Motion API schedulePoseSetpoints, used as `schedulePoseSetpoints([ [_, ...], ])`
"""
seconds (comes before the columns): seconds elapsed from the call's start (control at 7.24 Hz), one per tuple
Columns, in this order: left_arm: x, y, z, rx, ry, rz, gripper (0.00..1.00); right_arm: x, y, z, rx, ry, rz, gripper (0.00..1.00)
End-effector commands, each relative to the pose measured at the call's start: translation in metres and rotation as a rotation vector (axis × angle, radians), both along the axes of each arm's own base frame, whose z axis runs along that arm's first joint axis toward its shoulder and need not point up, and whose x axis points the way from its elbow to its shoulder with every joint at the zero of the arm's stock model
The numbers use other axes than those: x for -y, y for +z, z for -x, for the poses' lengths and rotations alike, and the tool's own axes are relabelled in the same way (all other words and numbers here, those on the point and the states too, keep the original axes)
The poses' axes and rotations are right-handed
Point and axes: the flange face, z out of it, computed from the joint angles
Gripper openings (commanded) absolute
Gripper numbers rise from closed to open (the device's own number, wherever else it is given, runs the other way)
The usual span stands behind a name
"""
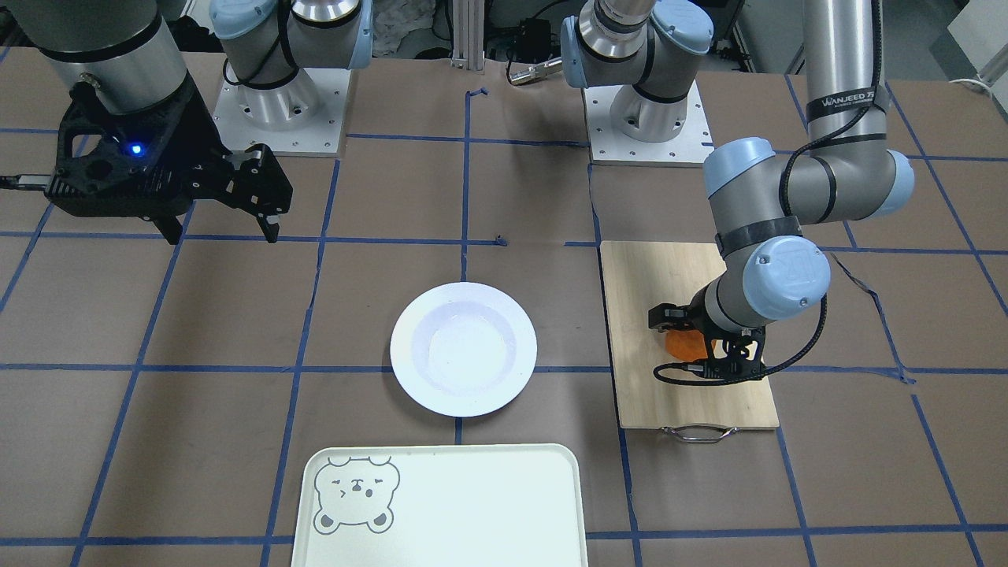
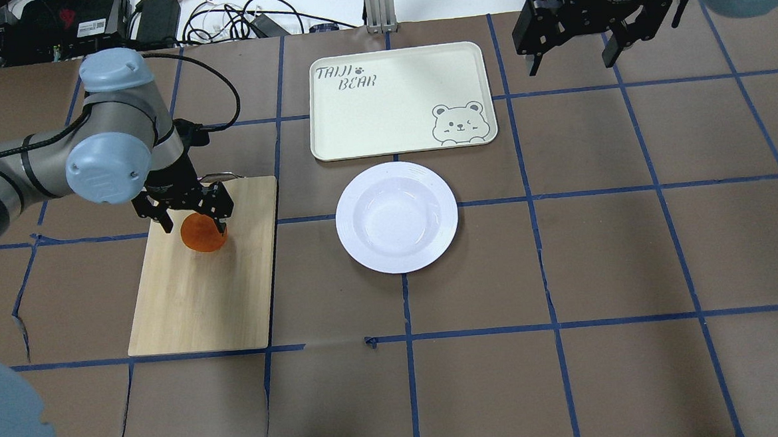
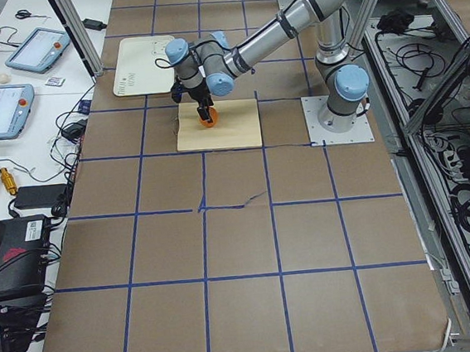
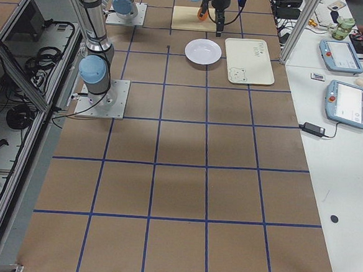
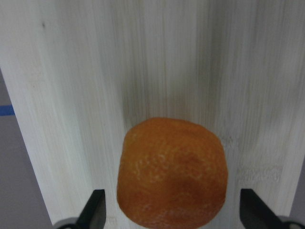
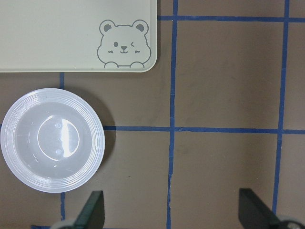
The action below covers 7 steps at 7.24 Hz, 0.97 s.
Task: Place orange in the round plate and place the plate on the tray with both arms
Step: 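Lower the left gripper onto the orange on the cutting board and grasp it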
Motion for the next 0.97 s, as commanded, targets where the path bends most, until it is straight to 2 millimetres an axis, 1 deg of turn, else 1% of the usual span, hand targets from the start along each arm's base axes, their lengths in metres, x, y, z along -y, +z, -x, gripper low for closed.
schedulePoseSetpoints([
  [0.0, 0.004, -0.007, -0.001, -0.002, -0.01, -0.003, 0.68, 0.0, 0.0, 0.0, 0.0, 0.0, -0.001, 1.0],
  [0.14, 0.005, -0.006, -0.001, 0.0, -0.011, 0.001, 0.26, 0.0, 0.0, 0.0, 0.0, 0.0, 0.0, 1.0],
  [0.28, 0.01, 0.0, -0.002, 0.006, -0.005, 0.026, 0.0, 0.0, 0.0, 0.0, 0.0, 0.0, 0.0, 1.0],
  [0.41, 0.015, 0.009, 0.0, 0.007, 0.001, 0.059, 0.0, 0.0, 0.0, 0.0, 0.0, 0.0, 0.0, 1.0],
  [0.55, 0.026, 0.029, 0.018, -0.023, 0.015, 0.106, 0.0, 0.0, 0.0, 0.0, 0.0, 0.0, 0.0, 1.0],
  [0.69, 0.033, 0.047, 0.044, -0.036, 0.069, 0.112, 0.0, 0.0, -0.001, 0.0, 0.0, 0.0, -0.003, 1.0],
  [0.83, 0.028, 0.056, 0.088, -0.021, 0.103, 0.11, 0.0, 0.0, 0.0, 0.0, 0.0, 0.0, 0.0, 1.0],
])
